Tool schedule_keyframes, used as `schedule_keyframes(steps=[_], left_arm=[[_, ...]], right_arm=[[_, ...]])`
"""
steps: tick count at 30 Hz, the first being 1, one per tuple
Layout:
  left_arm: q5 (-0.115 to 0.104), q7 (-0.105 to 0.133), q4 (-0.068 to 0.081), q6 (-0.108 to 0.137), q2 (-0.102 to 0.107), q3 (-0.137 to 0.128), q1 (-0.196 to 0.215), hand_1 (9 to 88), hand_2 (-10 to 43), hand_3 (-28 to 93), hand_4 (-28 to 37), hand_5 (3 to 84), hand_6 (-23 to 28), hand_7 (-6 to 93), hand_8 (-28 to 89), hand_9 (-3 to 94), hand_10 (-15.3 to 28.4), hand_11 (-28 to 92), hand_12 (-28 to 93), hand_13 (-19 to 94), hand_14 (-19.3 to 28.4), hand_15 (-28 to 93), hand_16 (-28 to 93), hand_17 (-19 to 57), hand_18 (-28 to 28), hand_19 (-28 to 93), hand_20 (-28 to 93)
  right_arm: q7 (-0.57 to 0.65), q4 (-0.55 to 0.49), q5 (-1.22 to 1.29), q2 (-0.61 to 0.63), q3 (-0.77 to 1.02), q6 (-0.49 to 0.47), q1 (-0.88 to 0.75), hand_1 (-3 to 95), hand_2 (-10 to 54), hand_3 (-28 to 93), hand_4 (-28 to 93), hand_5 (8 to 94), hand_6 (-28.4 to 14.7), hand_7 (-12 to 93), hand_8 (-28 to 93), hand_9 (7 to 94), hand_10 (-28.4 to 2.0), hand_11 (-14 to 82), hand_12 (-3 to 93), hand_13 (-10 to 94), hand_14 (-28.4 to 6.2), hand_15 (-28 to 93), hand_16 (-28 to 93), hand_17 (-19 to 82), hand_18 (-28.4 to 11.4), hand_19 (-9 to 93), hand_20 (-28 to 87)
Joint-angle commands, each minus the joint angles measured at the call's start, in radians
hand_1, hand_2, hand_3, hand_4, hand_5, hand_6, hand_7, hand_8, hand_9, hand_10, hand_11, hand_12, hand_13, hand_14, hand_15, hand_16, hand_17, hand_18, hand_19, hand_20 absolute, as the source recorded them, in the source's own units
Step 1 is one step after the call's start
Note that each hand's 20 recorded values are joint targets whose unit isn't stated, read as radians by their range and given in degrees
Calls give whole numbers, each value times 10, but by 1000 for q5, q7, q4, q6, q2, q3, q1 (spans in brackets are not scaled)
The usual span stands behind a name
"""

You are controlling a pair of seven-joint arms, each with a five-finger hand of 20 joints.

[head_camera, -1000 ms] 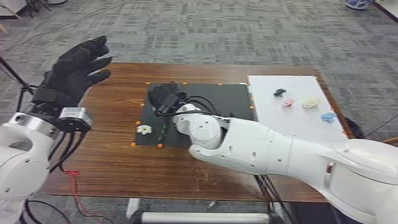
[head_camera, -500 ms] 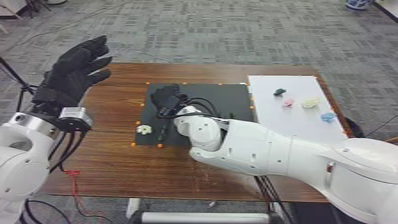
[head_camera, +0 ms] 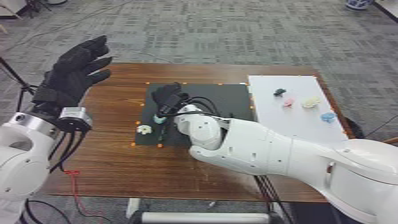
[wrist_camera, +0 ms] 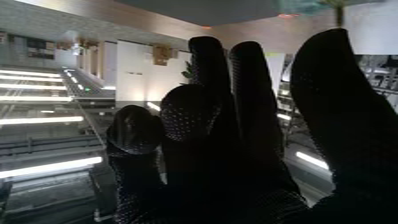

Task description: Arrange flowers

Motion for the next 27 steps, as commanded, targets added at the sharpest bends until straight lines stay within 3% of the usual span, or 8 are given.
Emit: schedule_keyframes(steps=[1, 5, 11, 16, 18, 19, 22, 27], left_arm=[[-1, -4, -6, -2, -14, -13, 15, 237, -15, 673, -283, 205, 16, 202, -98, 151, 86, 182, 186, 48, 117, 407, -53, -131, 184, 372, 111], [1, -6, -13, -4, -32, -35, 41, 237, -15, 673, -283, 205, 17, 201, -99, 152, 87, 180, 185, 48, 116, 408, -52, -131, 184, 372, 111], [4, -8, -34, 4, -60, -80, 107, 237, -15, 674, -283, 205, 17, 202, -99, 152, 86, 182, 185, 49, 117, 409, -52, -131, 184, 373, 111], [7, -5, -62, 19, -92, -143, 199, 236, -15, 674, -283, 205, 17, 201, -98, 153, 87, 181, 185, 49, 117, 407, -53, -131, 184, 372, 111], [6, 5, -78, 37, -109, -172, 248, 236, -15, 674, -283, 205, 17, 201, -98, 153, 87, 182, 185, 49, 117, 407, -53, -131, 184, 372, 111], [4, 12, -83, 47, -117, -178, 261, 236, -15, 675, -283, 205, 17, 202, -98, 153, 87, 183, 185, 50, 117, 408, -53, -131, 184, 372, 111], [5, 18, -82, 55, -148, -149, 255, 237, -15, 674, -283, 207, 17, 203, -99, 154, 87, 185, 185, 51, 118, 411, -52, -131, 184, 373, 111], [3, 14, -75, 40, -154, -111, 235, 237, -15, 675, -283, 207, 17, 206, -101, 154, 87, 184, 183, 52, 119, 412, -54, -130, 184, 372, 111]], right_arm=[[11, -45, -35, 22, 29, -13, 2, 380, -95, 757, -283, 577, 28, 238, -156, 632, -85, 161, 159, 612, -74, 801, 332, 336, -205, 901, 595], [32, -166, -66, 111, 119, 33, -44, 325, -95, 834, -283, 516, 7, 228, -147, 574, -98, 176, 170, 603, -78, 807, 326, 335, -208, 904, 592], [50, -379, -74, 397, 355, 40, -202, 305, -95, 859, -283, 422, -35, 198, -126, 453, -128, 188, 193, 554, -97, 823, 312, 317, -211, 902, 578], [114, -372, -25, 575, 579, -23, -377, 282, -95, 808, -283, 335, -77, 160, -98, 359, -165, 156, 197, 501, -123, 834, 275, 275, -214, 866, 565], [158, -343, 7, 593, 654, -103, -417, 264, -95, 822, -283, 308, -89, 141, -84, 333, -176, 141, 197, 489, -129, 832, 261, 272, -216, 864, 563], [180, -324, 19, 611, 655, -75, -423, 257, -95, 828, -283, 297, -98, 131, -80, 318, -185, 129, 196, 484, -131, 830, 254, 272, -217, 864, 562], [218, -294, 33, 653, 717, -36, -487, 251, -95, 835, -283, 284, -107, 114, -71, 310, -194, 117, 195, 479, -134, 828, 243, 269, -219, 863, 558], [284, -279, 13, 671, 781, -23, -553, 265, -95, 837, -283, 295, -100, 119, -67, 334, -176, 131, 196, 488, -130, 828, 236, 278, -220, 867, 555]])
